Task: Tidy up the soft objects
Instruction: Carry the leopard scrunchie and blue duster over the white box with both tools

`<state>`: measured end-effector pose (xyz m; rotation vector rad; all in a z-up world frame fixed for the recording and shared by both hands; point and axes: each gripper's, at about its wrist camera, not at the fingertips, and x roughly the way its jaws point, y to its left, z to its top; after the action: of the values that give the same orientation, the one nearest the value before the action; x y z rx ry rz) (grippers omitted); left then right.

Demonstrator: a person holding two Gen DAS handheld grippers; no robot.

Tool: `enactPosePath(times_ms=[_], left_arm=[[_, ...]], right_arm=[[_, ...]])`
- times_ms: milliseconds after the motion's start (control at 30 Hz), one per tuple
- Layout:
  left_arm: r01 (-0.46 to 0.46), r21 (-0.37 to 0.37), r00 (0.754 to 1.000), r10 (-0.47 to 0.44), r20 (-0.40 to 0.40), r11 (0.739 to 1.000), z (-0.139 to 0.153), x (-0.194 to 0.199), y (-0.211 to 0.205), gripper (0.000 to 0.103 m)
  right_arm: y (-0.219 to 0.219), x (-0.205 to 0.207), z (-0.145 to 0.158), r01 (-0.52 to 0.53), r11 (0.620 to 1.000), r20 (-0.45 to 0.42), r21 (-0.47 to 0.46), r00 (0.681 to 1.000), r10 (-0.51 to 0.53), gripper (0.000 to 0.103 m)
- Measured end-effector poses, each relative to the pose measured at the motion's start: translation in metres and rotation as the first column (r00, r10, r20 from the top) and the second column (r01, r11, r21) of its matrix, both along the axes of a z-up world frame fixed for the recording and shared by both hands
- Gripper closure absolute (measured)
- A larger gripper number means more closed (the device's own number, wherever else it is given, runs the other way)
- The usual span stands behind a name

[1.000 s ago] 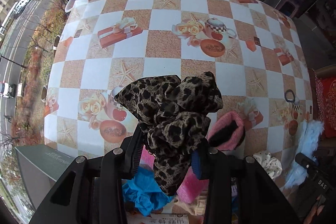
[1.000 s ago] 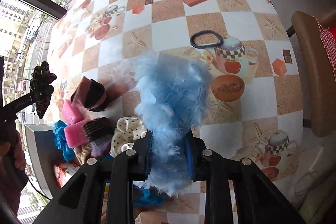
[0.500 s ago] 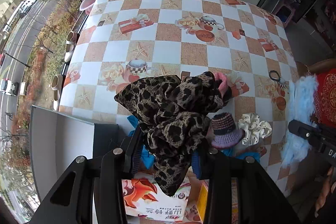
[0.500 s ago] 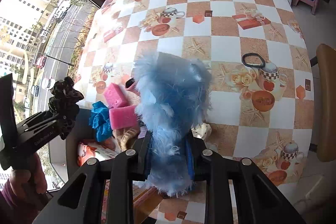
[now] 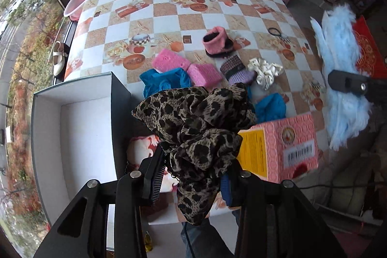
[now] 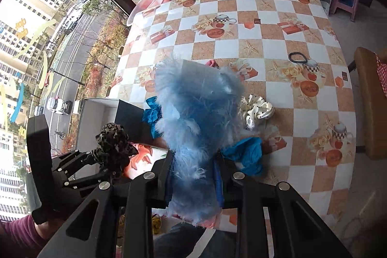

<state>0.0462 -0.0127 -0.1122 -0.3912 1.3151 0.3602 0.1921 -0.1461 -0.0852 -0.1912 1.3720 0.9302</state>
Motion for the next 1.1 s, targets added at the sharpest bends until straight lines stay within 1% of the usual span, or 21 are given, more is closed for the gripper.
enactPosePath(times_ms=[133,233,367,433,567,767,967,1100], left_arm=[[0.056,-0.042,0.998,-0.056,0.002,0.998,0.003,-0.026,-0.008,0.061],[0.074,-0.056,0.997,-0.074,0.01,0.996,0.007,-0.043,-0.008,0.061],[0.065,-0.032,0.997,-0.064,0.041,0.997,0.019,-0.06,0.003,0.061],[0.047,-0.022,0.997,-0.045,0.059,0.999,0.024,-0.069,0.01,0.061],[-0.008,-0.015,0.997,0.009,0.078,1.0,0.028,-0.088,0.025,0.061],[-0.105,-0.026,0.989,0.108,0.106,0.994,0.029,-0.11,0.048,0.061],[-0.184,-0.029,0.975,0.187,0.117,0.982,0.027,-0.13,0.067,0.061],[-0.221,-0.021,0.968,0.222,0.116,0.975,0.025,-0.139,0.077,0.061]], right_arm=[[-0.004,-0.034,0.011,0.016,1.0,0.013,-0.006,1.0,-0.016,0.076],[0.0,-0.059,0.014,0.008,1.0,0.007,-0.008,1.0,-0.008,0.076],[0.018,-0.087,0.011,-0.029,1.0,-0.018,-0.003,0.999,0.029,0.076],[0.031,-0.097,0.011,-0.061,0.998,-0.022,-0.001,0.998,0.061,0.076],[0.056,-0.114,0.015,-0.134,0.991,0.0,-0.006,0.991,0.134,0.076],[0.084,-0.132,0.014,-0.221,0.975,0.005,-0.032,0.975,0.221,0.076],[0.106,-0.143,0.014,-0.278,0.959,0.013,-0.049,0.96,0.279,0.076],[0.116,-0.149,0.013,-0.306,0.95,0.021,-0.055,0.951,0.308,0.076]])
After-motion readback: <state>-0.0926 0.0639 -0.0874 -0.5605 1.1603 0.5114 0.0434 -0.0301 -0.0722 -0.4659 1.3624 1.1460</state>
